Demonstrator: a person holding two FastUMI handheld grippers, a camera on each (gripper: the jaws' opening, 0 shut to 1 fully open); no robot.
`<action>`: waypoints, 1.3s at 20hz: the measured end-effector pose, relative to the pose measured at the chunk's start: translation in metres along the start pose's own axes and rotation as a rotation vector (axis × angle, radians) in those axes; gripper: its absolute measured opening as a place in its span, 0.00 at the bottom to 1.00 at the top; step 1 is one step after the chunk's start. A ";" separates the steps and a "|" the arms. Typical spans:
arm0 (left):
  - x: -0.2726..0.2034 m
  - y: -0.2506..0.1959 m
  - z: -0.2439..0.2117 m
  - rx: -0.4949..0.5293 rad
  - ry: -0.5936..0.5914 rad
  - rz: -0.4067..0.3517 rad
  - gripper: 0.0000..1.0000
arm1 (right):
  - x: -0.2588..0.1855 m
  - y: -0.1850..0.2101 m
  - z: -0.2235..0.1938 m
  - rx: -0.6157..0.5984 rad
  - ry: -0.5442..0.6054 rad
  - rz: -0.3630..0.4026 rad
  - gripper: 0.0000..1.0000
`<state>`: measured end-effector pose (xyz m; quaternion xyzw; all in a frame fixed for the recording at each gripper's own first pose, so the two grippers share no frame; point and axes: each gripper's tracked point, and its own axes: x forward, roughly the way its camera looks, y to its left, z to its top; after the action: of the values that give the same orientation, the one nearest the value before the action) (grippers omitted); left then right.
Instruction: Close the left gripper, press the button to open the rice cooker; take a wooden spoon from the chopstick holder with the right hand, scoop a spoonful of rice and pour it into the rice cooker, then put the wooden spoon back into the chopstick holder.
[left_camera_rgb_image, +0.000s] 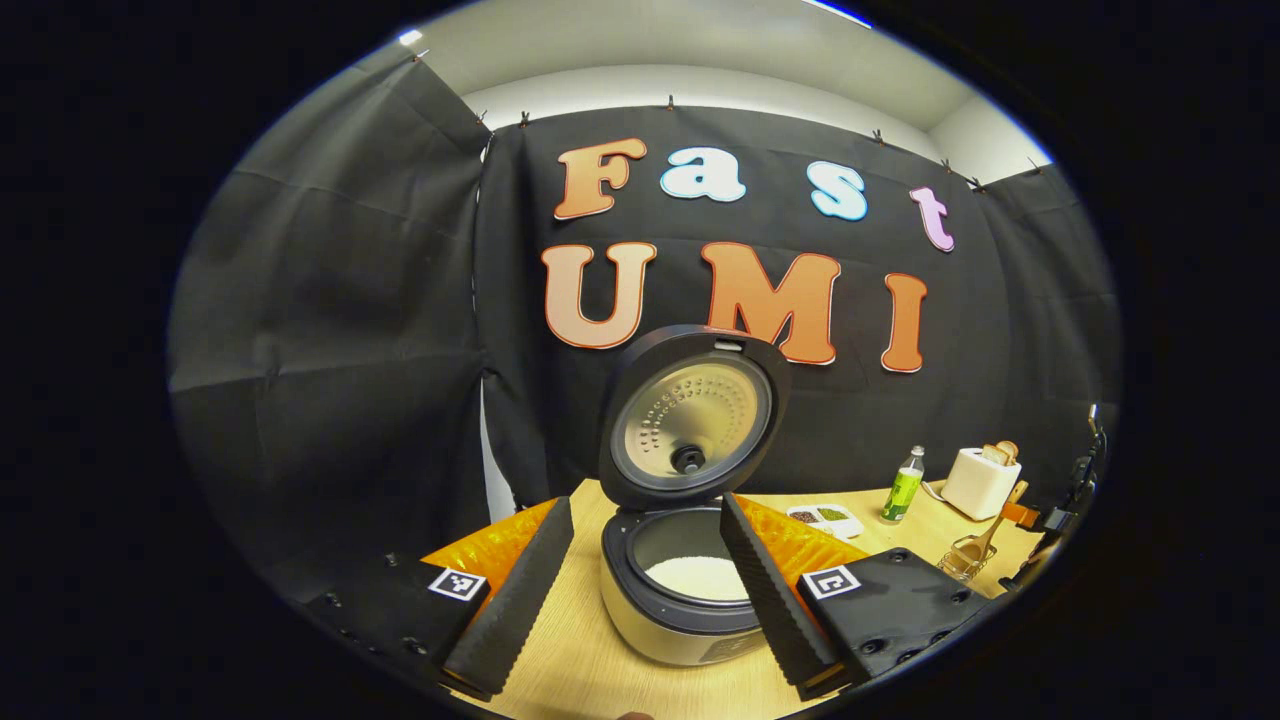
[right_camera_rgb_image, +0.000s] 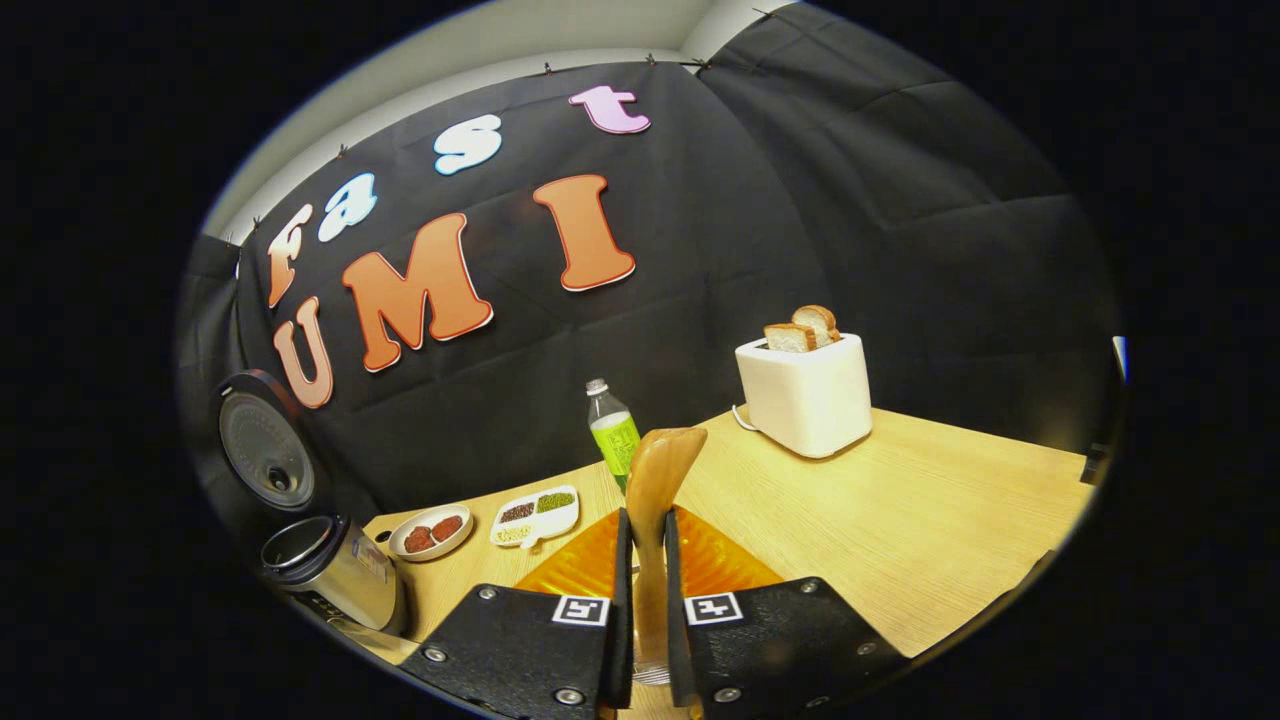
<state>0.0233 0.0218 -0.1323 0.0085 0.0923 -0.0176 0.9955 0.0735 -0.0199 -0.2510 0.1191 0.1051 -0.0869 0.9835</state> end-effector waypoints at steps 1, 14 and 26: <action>-0.002 -0.001 0.001 -0.001 0.001 -0.004 0.99 | 0.000 -0.001 -0.002 0.000 0.006 -0.002 0.16; -0.005 -0.006 0.038 -0.008 -0.021 0.019 0.96 | -0.056 -0.029 0.070 -0.095 -0.085 -0.112 0.94; 0.098 -0.032 0.189 -0.020 -0.057 -0.009 0.98 | -0.105 -0.005 0.102 -0.145 -0.133 -0.028 0.94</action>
<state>0.1532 -0.0174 0.0353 -0.0024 0.0641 -0.0214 0.9977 -0.0092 -0.0356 -0.1311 0.0402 0.0472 -0.1007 0.9930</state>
